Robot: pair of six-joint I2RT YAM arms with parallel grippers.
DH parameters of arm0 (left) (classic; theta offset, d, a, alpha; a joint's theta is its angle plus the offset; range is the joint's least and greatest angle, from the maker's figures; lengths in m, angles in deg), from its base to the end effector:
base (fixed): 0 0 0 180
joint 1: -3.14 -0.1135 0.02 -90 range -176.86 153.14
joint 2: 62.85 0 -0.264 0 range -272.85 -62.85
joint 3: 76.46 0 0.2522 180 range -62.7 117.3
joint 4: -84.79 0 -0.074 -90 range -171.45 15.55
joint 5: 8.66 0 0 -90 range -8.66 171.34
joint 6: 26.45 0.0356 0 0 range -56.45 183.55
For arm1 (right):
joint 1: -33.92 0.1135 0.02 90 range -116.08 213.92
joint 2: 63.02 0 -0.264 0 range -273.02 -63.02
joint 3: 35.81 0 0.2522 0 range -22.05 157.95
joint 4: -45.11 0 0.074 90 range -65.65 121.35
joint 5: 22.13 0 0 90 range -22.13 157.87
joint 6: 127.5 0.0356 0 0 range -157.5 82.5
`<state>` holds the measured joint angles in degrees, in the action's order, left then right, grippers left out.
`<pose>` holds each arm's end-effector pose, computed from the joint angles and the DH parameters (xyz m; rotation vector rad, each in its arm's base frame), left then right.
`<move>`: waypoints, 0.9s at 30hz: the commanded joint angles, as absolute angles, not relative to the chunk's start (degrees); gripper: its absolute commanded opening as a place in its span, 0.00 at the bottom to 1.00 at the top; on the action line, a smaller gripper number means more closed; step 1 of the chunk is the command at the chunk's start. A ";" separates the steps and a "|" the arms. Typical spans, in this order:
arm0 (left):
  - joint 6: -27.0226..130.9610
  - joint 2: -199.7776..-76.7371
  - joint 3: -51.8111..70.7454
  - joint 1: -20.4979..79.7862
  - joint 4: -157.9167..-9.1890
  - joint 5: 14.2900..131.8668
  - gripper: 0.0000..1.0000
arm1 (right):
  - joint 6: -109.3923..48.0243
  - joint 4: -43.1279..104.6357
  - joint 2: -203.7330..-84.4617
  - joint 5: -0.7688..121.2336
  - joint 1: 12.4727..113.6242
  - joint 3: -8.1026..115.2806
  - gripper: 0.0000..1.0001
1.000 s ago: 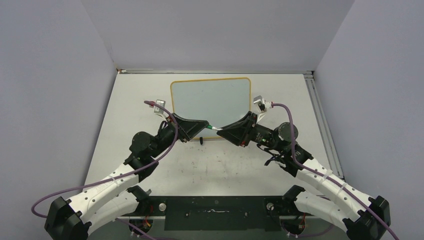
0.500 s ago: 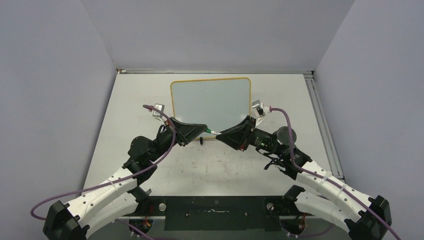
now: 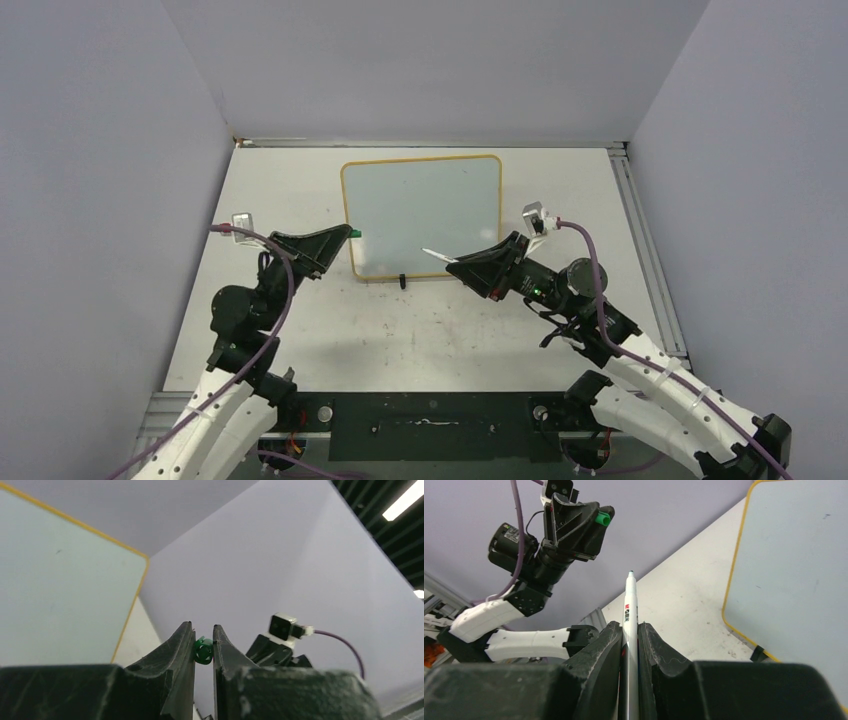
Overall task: Write a sentence on the whiteboard
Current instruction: Place the pen cap at the center of the board.
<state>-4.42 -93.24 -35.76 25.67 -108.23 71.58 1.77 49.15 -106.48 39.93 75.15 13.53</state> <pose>0.1275 -0.0594 0.3354 -0.3450 1.2589 -1.4755 0.1267 0.1332 0.3391 -0.4797 1.5241 1.4690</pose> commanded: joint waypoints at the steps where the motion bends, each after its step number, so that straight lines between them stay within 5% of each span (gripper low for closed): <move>1: 4.76 -94.16 -30.91 25.12 -83.49 72.24 0.00 | -3.40 43.92 -104.74 45.14 74.98 17.07 0.05; 6: 14.95 -102.66 -28.82 25.32 -56.14 77.90 0.00 | -8.54 37.44 -103.97 49.60 75.04 19.46 0.05; 20: 12.05 -114.13 -35.46 28.26 -50.16 102.90 0.00 | -11.62 31.59 -101.69 52.52 75.19 20.17 0.05; 27: 12.50 -118.14 -37.12 27.19 -51.62 102.47 0.03 | -13.14 28.62 -100.80 53.54 75.19 20.32 0.05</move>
